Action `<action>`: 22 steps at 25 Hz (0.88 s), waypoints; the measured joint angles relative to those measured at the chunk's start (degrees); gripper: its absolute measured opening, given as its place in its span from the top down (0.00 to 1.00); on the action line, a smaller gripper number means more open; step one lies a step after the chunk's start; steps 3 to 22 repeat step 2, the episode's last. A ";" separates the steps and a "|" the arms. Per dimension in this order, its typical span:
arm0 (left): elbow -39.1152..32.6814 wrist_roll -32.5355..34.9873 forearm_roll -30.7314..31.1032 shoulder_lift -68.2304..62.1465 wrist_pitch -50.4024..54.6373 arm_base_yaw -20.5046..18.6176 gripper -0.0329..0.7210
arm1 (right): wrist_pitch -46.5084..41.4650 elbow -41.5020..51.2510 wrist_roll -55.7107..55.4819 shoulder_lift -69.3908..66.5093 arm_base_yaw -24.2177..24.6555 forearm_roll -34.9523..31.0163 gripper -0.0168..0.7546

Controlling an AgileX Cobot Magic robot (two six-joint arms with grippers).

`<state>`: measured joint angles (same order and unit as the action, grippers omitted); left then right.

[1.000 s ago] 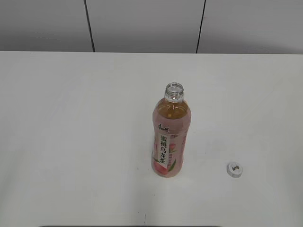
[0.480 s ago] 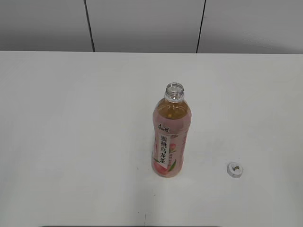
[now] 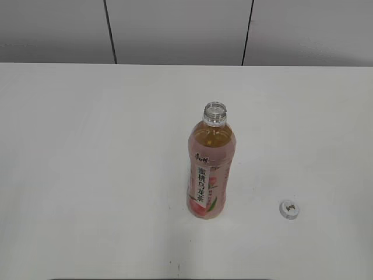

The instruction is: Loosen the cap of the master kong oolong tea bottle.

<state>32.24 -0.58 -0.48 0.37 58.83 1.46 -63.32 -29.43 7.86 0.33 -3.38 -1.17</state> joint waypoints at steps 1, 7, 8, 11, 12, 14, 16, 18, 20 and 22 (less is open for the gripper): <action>0.00 0.00 0.00 0.00 0.00 0.00 0.41 | 0.00 0.00 0.00 0.00 0.00 0.00 0.25; 0.00 0.00 0.00 0.00 0.00 0.00 0.42 | 0.00 0.00 0.00 0.00 0.00 0.00 0.25; 0.00 0.00 0.00 0.00 0.00 0.00 0.42 | 0.00 0.00 0.00 0.00 0.00 0.00 0.25; 0.00 0.00 0.00 0.00 0.00 0.00 0.42 | 0.00 0.00 0.00 0.00 0.00 0.00 0.25; 0.00 0.00 0.00 0.00 0.00 0.00 0.42 | 0.00 0.00 0.00 0.00 0.00 0.00 0.25; 0.00 0.00 0.00 0.00 0.00 0.00 0.42 | 0.00 0.00 0.00 0.00 0.00 0.00 0.25; 0.00 0.00 0.00 0.00 0.00 0.00 0.42 | 0.00 0.00 0.00 0.00 0.00 0.00 0.25; 0.00 0.00 0.00 0.00 0.00 0.00 0.42 | 0.00 0.00 0.00 0.00 0.00 0.00 0.25; 0.00 0.00 0.00 0.00 0.00 0.00 0.42 | 0.00 0.00 0.00 0.00 0.00 0.00 0.25; 0.00 0.00 0.00 0.00 0.00 0.00 0.42 | 0.00 0.00 0.00 0.00 0.00 0.00 0.25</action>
